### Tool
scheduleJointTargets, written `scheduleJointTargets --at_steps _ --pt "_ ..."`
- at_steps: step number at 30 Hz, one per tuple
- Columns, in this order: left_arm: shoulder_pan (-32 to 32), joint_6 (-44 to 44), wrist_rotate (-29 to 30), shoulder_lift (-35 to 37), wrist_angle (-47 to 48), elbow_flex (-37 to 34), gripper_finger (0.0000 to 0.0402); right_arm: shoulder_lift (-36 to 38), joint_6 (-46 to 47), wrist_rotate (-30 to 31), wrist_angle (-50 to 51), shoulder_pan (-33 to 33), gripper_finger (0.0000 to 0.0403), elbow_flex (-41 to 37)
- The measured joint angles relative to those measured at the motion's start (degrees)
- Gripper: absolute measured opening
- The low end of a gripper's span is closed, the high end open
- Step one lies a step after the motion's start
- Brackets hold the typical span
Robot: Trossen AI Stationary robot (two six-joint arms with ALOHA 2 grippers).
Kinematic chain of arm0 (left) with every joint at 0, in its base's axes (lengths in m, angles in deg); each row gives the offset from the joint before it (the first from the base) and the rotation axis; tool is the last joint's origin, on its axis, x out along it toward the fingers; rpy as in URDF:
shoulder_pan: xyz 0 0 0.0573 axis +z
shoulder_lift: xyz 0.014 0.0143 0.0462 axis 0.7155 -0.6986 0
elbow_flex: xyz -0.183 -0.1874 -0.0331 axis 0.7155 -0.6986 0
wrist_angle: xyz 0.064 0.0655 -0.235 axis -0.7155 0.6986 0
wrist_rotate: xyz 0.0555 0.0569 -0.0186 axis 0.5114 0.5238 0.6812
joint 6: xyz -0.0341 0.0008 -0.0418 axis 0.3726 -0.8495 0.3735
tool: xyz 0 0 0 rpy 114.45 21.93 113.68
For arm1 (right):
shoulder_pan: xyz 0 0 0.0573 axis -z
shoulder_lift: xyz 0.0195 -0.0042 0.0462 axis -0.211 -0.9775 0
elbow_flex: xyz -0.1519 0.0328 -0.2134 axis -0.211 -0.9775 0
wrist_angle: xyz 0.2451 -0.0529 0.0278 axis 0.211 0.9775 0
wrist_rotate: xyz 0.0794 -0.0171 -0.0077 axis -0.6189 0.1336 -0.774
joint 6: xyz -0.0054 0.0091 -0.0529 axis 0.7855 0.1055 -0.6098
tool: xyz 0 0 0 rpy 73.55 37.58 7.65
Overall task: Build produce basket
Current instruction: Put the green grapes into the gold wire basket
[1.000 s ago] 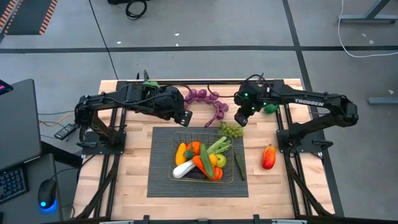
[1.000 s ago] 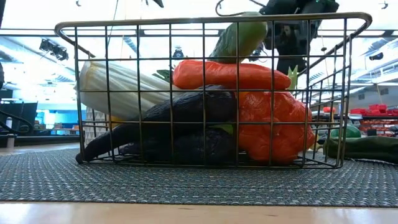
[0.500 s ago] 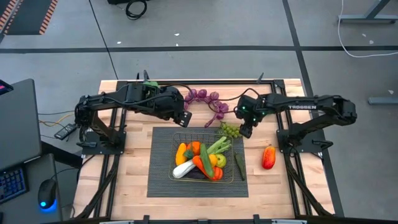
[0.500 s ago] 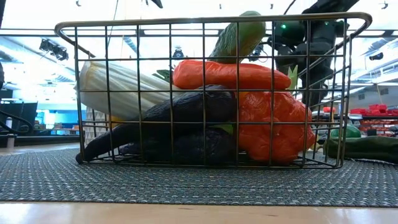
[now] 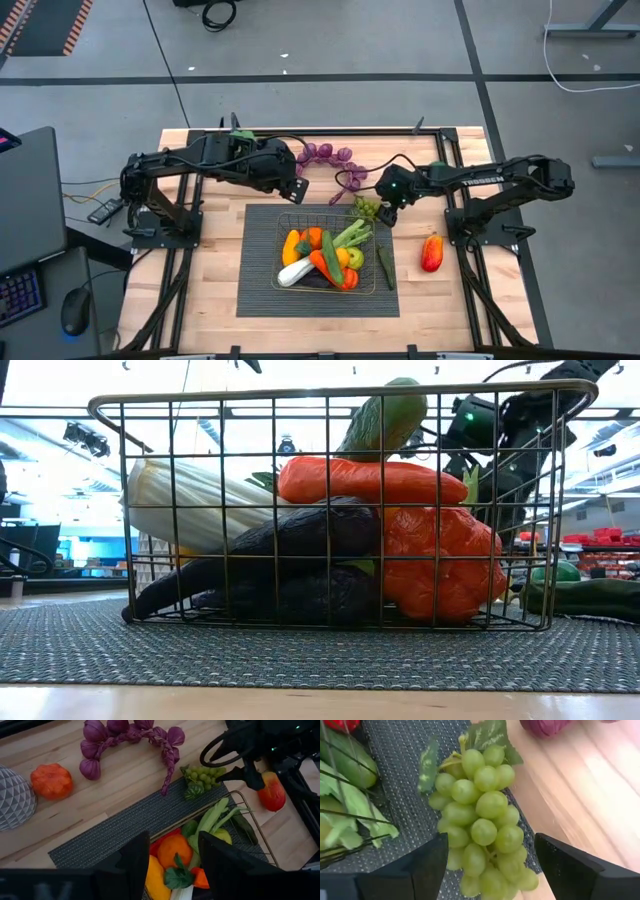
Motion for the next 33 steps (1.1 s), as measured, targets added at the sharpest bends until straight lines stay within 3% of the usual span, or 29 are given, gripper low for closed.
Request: scheduleJointTargets --at_steps 8,12,18,25,33 --pt "0.0 0.74 -0.02 0.0 0.0 0.0 0.0173 0.0 0.65 1.37 -4.17 0.07 0.0279 -4.15" --pt "0.0 1.39 -0.04 0.0 -0.02 0.0 0.0174 0.0 2.0 1.82 -3.99 0.07 0.0248 -4.16" --pt "0.0 1.47 -0.04 0.0 -0.02 -0.01 0.0172 0.13 1.56 1.61 -1.96 0.13 0.0146 -0.88" --pt "0.0 0.16 -0.04 -0.01 -0.02 -0.01 0.0172 0.98 -1.46 1.42 5.94 0.13 0.0012 8.72" --pt "0.0 -1.16 -0.04 -0.02 0.0 -0.01 0.0176 1.05 -5.86 6.73 14.54 1.24 0.0008 19.57"
